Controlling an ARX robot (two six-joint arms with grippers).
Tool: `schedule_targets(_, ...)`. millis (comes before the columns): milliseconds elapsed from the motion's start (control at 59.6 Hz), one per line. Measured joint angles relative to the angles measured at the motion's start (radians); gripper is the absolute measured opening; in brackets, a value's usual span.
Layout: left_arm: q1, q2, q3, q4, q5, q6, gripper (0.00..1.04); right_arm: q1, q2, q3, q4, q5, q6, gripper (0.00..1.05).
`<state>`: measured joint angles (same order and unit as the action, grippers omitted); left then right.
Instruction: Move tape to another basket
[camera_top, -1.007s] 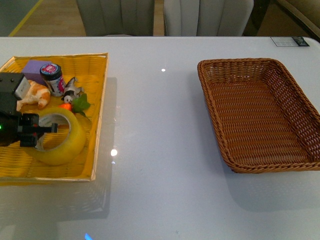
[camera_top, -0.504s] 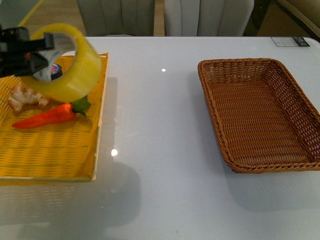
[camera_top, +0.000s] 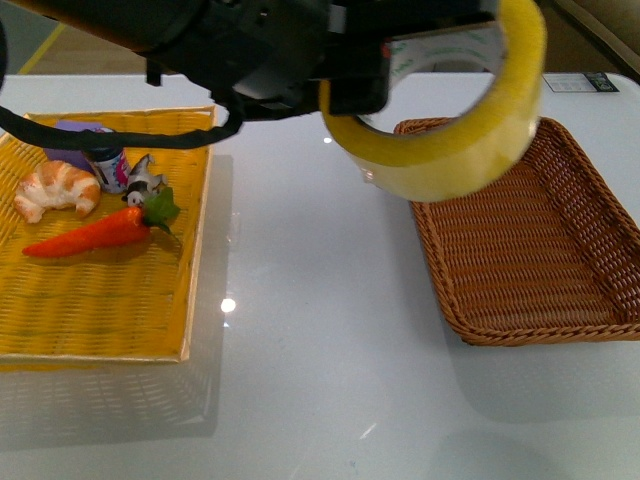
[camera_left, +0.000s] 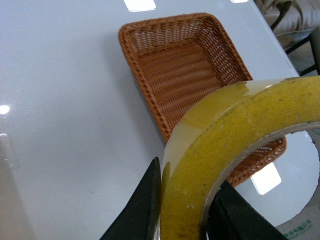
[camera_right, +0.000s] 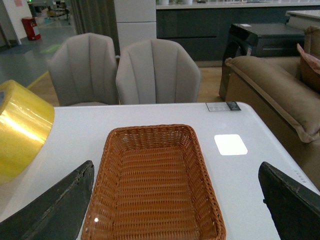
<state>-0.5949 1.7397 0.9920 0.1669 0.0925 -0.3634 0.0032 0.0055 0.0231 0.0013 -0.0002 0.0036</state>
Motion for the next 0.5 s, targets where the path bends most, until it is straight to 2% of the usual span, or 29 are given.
schedule_targets(84,-0.018,-0.001,0.001,-0.007,0.0,-0.006,0.16,0.0,0.0,0.0,0.0,0.0,0.0,0.96)
schedule_targets(118,-0.02,-0.003,0.001,-0.011,-0.006,-0.01,0.16,0.0,0.027,0.019,-0.058,-0.003,0.037,0.96)
schedule_targets(201,-0.021,-0.005,0.001,-0.018,-0.016,-0.013,0.16,0.006,0.223,0.137,-0.312,-0.051,0.188,0.96)
schedule_targets(235,-0.022,-0.005,0.001,-0.019,-0.013,-0.014,0.16,0.009,0.296,0.16,-0.335,-0.085,0.258,0.96)
schedule_targets(319,-0.023,-0.007,0.001,-0.026,-0.016,-0.016,0.16,0.014,0.438,0.175,-0.219,-0.213,0.414,0.96)
schedule_targets(420,-0.022,-0.008,0.001,-0.031,-0.012,-0.017,0.16,0.031,0.533,0.176,-0.051,-0.315,0.511,0.96)
schedule_targets(504,-0.022,-0.008,0.001,-0.033,-0.012,-0.017,0.16,0.056,0.655,0.176,0.147,-0.385,0.592,0.96)
